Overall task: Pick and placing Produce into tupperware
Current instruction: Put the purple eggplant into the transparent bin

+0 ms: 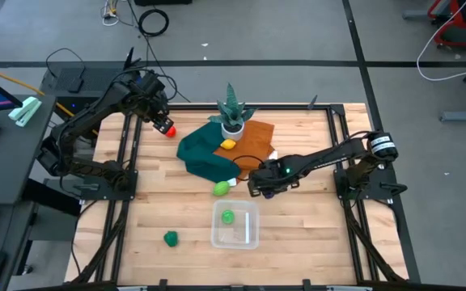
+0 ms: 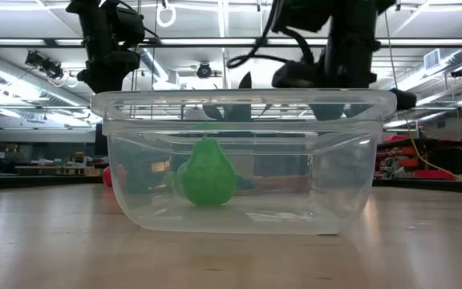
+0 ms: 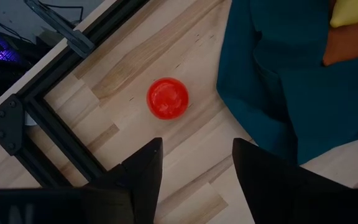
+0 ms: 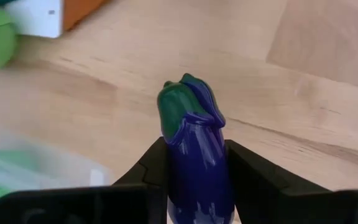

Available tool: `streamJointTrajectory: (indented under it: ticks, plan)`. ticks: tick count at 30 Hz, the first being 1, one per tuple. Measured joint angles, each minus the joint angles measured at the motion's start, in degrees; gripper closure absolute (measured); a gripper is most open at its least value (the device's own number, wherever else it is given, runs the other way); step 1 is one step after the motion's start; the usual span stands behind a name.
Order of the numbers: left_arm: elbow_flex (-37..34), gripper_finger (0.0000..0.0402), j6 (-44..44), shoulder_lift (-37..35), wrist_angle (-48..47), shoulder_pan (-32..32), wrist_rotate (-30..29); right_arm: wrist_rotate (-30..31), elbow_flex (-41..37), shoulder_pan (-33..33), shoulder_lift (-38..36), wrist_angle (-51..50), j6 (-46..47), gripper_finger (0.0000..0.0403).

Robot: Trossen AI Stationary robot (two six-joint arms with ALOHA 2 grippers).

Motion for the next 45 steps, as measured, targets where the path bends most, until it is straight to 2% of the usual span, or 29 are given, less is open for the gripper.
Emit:
streamJointTrajectory:
  ticks: [15,20,27,34,40,45]
  plan:
    - [0.0,0.0203,0.0,0.0,-0.1,0.0,0.0,1.9,14.8,0.3,-0.1,-1.8,-6.9,0.0312]
    - [0.0,0.0202,0.0,0.0,-0.1,0.0,0.0,1.9,17.8,1.9,-0.1,2.5,-7.1,0.0312]
    - [0.0,0.0199,0.1,0.0,-0.1,0.0,0.0,1.4,17.9,7.4,-0.1,8.7,-4.0,0.0312]
    - [0.0,0.0199,0.1,0.0,-0.1,0.0,0.0,6.3,17.7,12.7,0.6,8.9,1.7,0.0312]
    - [0.0,0.0201,0.1,0.0,-0.2,0.0,0.0,5.4,17.7,14.8,6.1,14.1,3.6,0.0312]
    - [0.0,0.0205,0.1,0.0,-0.3,0.0,0.0,4.8,19.6,14.9,10.7,14.4,2.4,0.0312]
